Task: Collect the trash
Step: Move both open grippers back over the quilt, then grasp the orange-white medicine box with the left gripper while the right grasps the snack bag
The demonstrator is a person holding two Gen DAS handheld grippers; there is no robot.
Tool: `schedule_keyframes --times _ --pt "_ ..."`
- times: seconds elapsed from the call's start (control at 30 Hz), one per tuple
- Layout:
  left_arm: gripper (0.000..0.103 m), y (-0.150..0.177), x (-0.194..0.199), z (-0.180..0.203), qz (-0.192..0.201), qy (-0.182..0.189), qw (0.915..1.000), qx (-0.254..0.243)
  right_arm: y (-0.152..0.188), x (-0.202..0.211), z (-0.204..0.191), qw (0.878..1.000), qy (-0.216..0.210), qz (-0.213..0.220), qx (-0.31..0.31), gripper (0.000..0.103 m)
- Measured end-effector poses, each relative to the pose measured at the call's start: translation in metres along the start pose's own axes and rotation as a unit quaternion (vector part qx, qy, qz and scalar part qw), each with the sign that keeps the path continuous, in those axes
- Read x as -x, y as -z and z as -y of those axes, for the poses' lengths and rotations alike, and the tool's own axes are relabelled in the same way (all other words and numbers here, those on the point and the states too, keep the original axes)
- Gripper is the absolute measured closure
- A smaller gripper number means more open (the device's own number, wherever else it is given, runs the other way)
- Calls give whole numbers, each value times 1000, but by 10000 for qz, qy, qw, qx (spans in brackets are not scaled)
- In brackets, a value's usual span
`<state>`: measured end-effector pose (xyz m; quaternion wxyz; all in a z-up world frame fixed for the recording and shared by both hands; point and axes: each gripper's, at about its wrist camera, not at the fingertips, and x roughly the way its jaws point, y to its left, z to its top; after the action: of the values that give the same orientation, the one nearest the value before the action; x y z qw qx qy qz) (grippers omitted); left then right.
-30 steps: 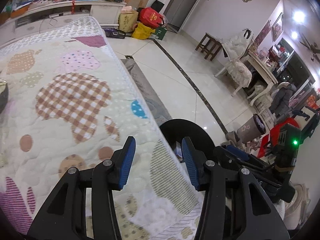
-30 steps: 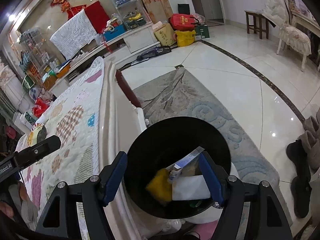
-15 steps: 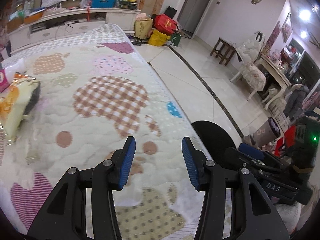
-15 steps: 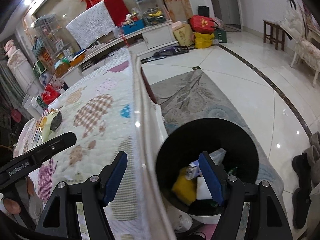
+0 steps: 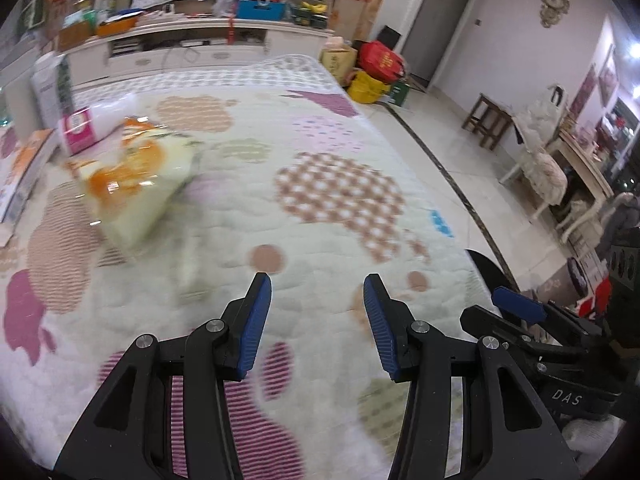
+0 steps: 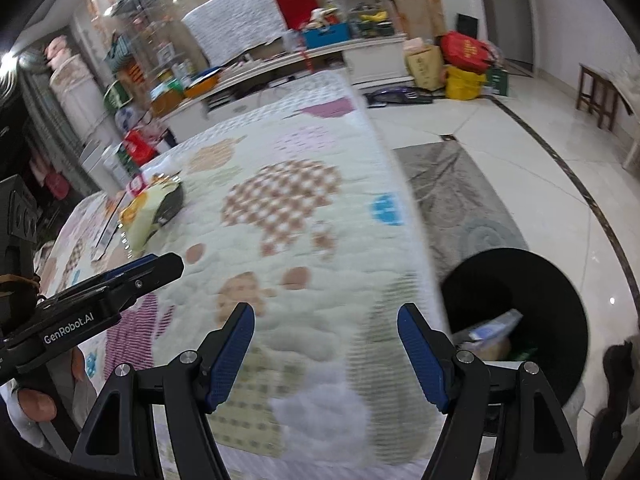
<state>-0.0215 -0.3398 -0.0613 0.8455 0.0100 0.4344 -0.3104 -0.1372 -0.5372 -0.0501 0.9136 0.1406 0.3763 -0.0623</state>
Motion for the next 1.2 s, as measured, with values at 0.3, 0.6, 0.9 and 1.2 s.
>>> schedule_keyframes --times 0.3,0.6,0.9,1.2 --pt "56 8 32 -88 29 -404 9981 468 -6 -32 -64 9981 -334 -272 436 25" --pt "39 -7 65 -194 231 -850 9898 1119 -31 -63 -122 9949 -667 -374 664 20" --pt "33 -46 64 -277 416 -1132 9820 1451 -77 -102 -166 9928 -1066 -317 438 15" --pt "33 -70 12 -306 -5 -1350 9817 1344 -95 -153 -181 9903 -1237 -601 172 14"
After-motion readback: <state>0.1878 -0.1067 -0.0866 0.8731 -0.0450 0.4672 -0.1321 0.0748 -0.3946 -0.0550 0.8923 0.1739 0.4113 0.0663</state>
